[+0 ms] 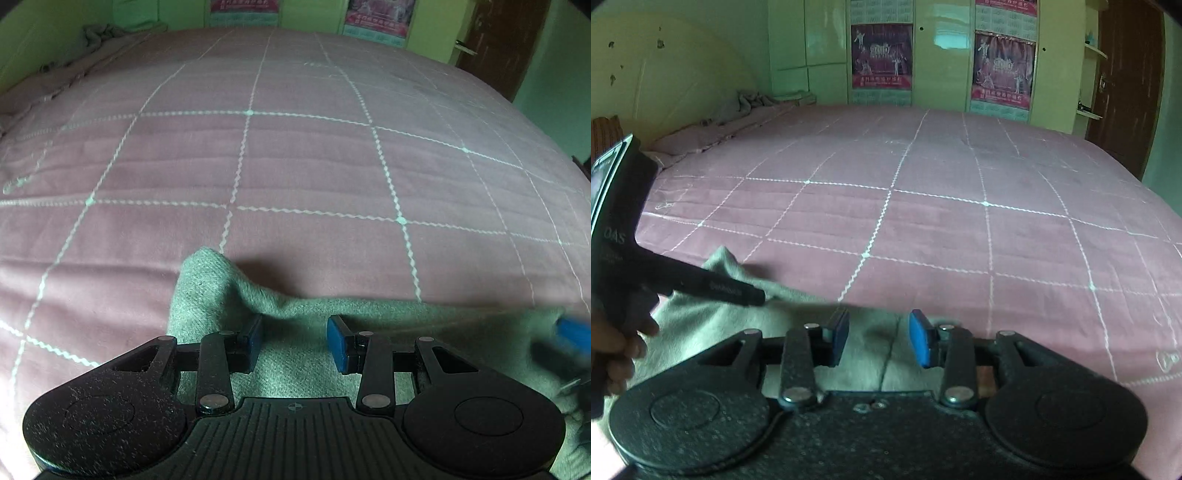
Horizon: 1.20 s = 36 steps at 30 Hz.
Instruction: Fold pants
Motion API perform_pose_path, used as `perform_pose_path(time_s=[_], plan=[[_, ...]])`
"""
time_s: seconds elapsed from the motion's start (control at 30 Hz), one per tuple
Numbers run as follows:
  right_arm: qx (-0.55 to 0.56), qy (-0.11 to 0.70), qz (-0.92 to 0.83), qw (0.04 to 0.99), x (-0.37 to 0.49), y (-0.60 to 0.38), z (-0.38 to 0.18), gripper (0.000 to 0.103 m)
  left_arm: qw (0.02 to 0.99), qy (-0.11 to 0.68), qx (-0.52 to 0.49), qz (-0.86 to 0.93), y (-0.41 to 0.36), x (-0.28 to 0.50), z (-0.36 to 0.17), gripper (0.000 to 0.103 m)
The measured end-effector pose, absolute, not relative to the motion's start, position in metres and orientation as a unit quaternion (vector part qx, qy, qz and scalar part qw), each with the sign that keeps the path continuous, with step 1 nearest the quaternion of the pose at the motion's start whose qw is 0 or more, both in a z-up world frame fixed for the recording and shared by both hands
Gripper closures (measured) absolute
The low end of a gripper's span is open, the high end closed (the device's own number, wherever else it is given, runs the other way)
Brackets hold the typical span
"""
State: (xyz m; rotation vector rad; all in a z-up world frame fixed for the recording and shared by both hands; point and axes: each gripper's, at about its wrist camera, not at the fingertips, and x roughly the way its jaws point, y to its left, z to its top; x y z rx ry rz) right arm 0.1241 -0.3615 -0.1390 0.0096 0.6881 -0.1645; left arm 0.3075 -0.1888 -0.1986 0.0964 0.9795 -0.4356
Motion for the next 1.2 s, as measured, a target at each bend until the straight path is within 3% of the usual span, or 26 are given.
perform_pose_path(time_s=[0.1,0.43,0.63,0.83,0.97,1.17,1.2], plan=[[-0.014,0.4,-0.099,0.911,0.139,-0.368,-0.173,0.065,0.857,0.469,0.035,-0.21,-0.183,0.303,-0.197,0.064],[0.035,0.316,-0.1,0.943,0.072,-0.361,-0.142,0.063,0.86,0.449,0.025,-0.241,-0.13,0.205,-0.185,0.064],[0.005,0.336,-0.104,0.936,0.03,-0.346,-0.177,0.061,0.869,0.428,0.048,-0.244,-0.117,0.144,-0.188,0.064],[0.018,0.313,-0.113,0.943,0.019,-0.334,-0.152,0.061,0.873,0.43,0.025,-0.229,-0.102,0.13,-0.183,0.064],[-0.005,0.359,-0.108,0.927,0.023,-0.331,-0.175,0.059,0.875,0.428,0.033,-0.225,-0.106,0.129,-0.185,0.064],[-0.012,0.37,-0.116,0.922,0.026,-0.324,-0.168,0.057,0.877,0.425,0.026,-0.224,-0.106,0.128,-0.189,0.064],[-0.015,0.367,-0.117,0.923,0.024,-0.321,-0.166,0.052,0.877,0.423,0.025,-0.224,-0.106,0.127,-0.189,0.064]])
